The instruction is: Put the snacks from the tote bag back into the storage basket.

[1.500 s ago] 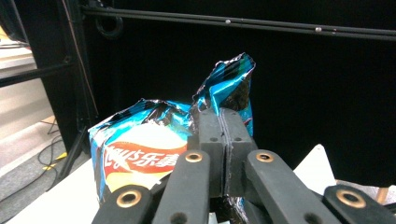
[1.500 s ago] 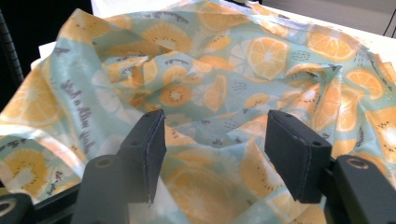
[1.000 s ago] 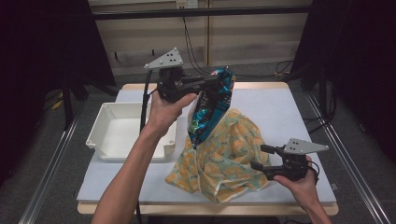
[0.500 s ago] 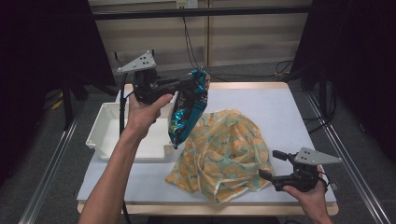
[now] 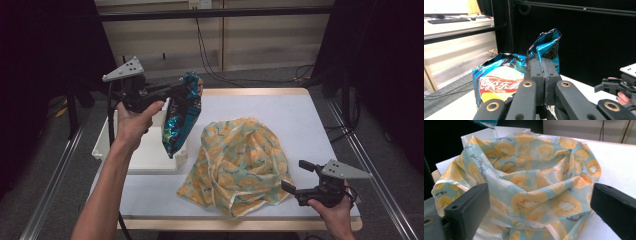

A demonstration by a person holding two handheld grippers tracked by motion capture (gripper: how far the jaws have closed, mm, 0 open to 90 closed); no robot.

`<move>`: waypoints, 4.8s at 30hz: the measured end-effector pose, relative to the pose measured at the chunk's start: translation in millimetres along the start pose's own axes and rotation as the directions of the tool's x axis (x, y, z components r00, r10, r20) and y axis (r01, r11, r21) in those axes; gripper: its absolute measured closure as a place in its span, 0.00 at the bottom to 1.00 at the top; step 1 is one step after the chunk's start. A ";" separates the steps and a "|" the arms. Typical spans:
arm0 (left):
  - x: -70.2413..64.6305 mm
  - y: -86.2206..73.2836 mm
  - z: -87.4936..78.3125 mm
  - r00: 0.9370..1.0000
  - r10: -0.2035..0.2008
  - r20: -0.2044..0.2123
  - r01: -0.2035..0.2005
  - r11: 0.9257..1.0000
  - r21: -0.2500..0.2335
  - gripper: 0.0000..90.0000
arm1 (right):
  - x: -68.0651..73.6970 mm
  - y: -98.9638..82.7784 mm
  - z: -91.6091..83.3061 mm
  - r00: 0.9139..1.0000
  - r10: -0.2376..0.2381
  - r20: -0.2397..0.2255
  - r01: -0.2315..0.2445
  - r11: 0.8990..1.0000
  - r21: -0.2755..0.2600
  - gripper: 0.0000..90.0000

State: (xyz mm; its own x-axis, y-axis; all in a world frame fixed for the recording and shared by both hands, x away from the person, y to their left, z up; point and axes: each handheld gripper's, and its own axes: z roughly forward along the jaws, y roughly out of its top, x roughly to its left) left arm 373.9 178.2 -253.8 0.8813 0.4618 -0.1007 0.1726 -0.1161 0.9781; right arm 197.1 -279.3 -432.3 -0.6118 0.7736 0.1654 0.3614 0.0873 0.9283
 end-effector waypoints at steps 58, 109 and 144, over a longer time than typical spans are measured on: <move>93.3 -56.5 -32.8 0.907 -0.158 -0.391 0.146 0.987 -0.061 0.99 | -3.3 -6.2 -0.5 1.000 0.005 -0.001 -0.005 1.000 0.014 0.00; 101.5 -106.5 58.3 0.939 -0.135 -0.316 0.148 0.989 0.017 0.87 | -5.4 -8.2 -1.6 1.000 0.001 -0.027 -0.001 1.000 0.021 0.00; 98.0 -108.5 54.2 0.956 -0.168 -0.240 0.194 0.977 0.086 0.39 | -7.1 -8.6 -0.7 0.999 -0.006 -0.034 0.007 1.000 0.025 0.00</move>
State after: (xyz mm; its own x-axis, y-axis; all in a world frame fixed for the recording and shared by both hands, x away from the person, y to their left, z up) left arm 465.3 188.3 -379.6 0.7076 0.6724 -0.2172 0.3773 -0.0997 0.9207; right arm 197.8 -286.0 -441.3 -0.6376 0.7513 0.1706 0.3743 0.1086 0.9209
